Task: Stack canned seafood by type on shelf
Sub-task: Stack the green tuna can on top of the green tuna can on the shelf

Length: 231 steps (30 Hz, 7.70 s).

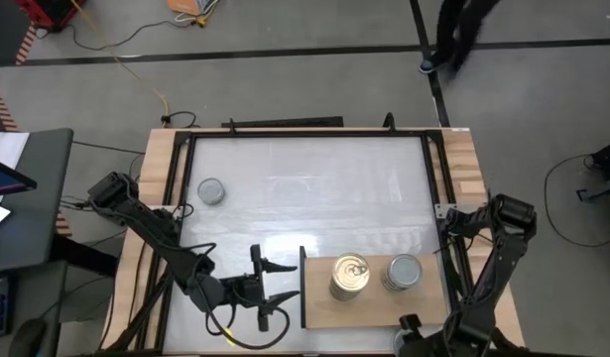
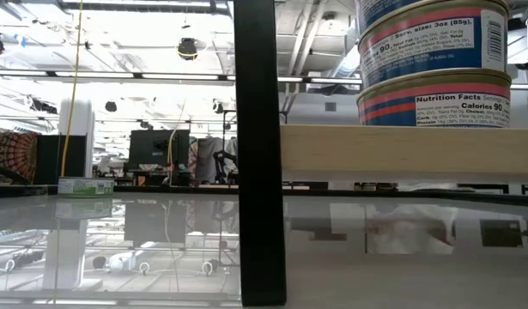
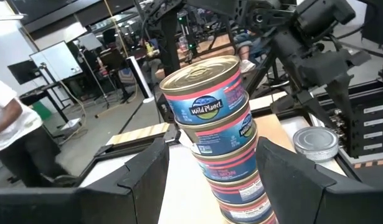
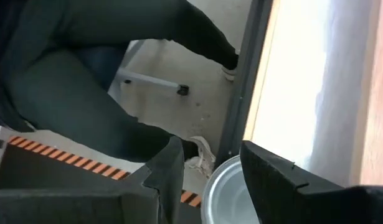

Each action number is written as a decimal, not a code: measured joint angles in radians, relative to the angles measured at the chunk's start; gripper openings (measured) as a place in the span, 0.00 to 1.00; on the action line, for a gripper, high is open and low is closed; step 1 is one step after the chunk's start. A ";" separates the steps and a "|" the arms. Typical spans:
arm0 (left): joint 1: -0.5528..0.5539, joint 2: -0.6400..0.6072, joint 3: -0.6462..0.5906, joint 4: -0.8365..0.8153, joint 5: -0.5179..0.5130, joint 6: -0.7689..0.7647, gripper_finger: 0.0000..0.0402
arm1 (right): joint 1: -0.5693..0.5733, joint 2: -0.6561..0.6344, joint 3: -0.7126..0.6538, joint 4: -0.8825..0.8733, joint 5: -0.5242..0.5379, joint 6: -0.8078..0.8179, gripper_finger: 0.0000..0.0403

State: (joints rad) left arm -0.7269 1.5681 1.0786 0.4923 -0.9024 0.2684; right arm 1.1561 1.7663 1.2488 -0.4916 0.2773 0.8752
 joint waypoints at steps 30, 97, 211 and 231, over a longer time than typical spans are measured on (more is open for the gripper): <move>0.008 0.000 0.000 -0.004 -0.068 0.024 0.57 | 0.074 0.134 0.051 -0.116 -0.049 0.086 0.42; 0.006 0.000 0.000 -0.009 -0.019 -0.020 0.57 | -0.002 0.202 0.217 -0.112 -0.218 0.018 0.23; -0.026 0.000 0.000 -0.009 -0.024 -0.002 0.57 | -0.017 0.328 0.324 -0.847 -0.036 0.190 0.07; -0.026 0.000 0.000 -0.017 -0.024 -0.004 0.57 | 0.007 0.325 0.233 -0.848 0.011 0.137 0.49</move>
State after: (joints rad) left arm -0.7532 1.5684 1.0790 0.4755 -0.9260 0.2646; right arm 1.1628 2.0914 1.4813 -1.3394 0.2886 1.0121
